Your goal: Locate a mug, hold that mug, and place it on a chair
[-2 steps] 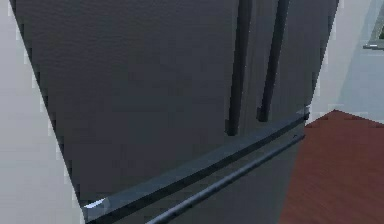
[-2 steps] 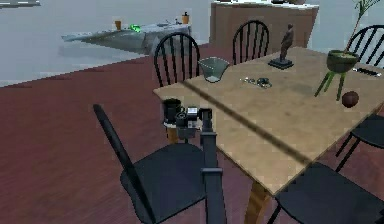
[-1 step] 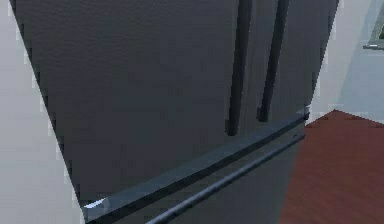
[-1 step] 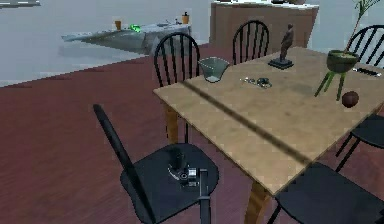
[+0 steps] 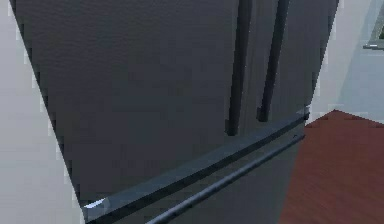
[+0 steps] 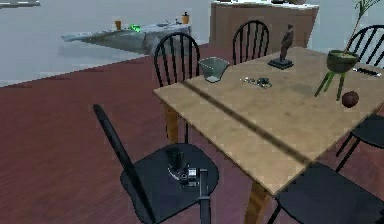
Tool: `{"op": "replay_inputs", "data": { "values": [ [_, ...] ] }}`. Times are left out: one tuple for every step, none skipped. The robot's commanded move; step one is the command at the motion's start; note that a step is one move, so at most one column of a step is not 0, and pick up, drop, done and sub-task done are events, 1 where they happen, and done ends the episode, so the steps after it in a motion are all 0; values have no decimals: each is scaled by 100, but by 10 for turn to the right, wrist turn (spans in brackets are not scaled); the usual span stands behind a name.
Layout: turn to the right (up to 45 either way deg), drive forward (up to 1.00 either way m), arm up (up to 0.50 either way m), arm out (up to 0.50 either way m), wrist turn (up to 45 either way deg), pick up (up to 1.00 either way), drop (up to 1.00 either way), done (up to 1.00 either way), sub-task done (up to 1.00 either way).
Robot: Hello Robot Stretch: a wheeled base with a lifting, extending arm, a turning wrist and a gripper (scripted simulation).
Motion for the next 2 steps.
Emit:
{"op": "replay_inputs", "data": {
  "values": [
    [0,0,10,0,0,0,0,0,0],
    [0,0,0,-8,0,0,0,0,0]
  ]
}}
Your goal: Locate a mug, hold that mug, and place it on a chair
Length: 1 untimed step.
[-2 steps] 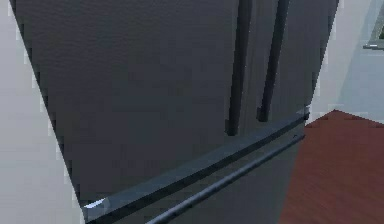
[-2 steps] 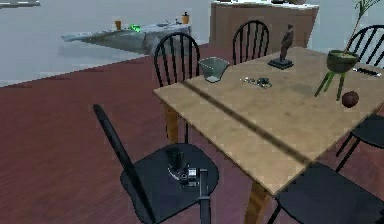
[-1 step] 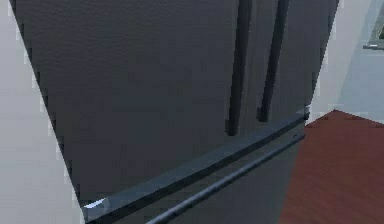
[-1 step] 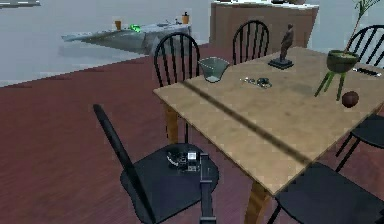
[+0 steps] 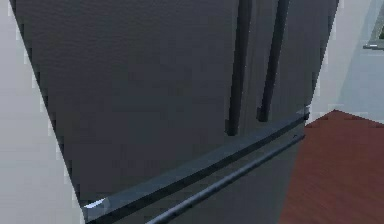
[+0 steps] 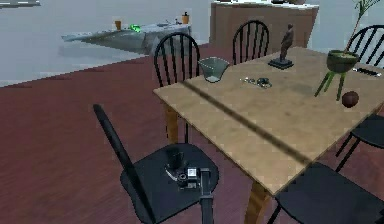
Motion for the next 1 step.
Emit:
{"op": "replay_inputs", "data": {
  "values": [
    [0,0,0,0,0,0,0,100,0]
  ]
}}
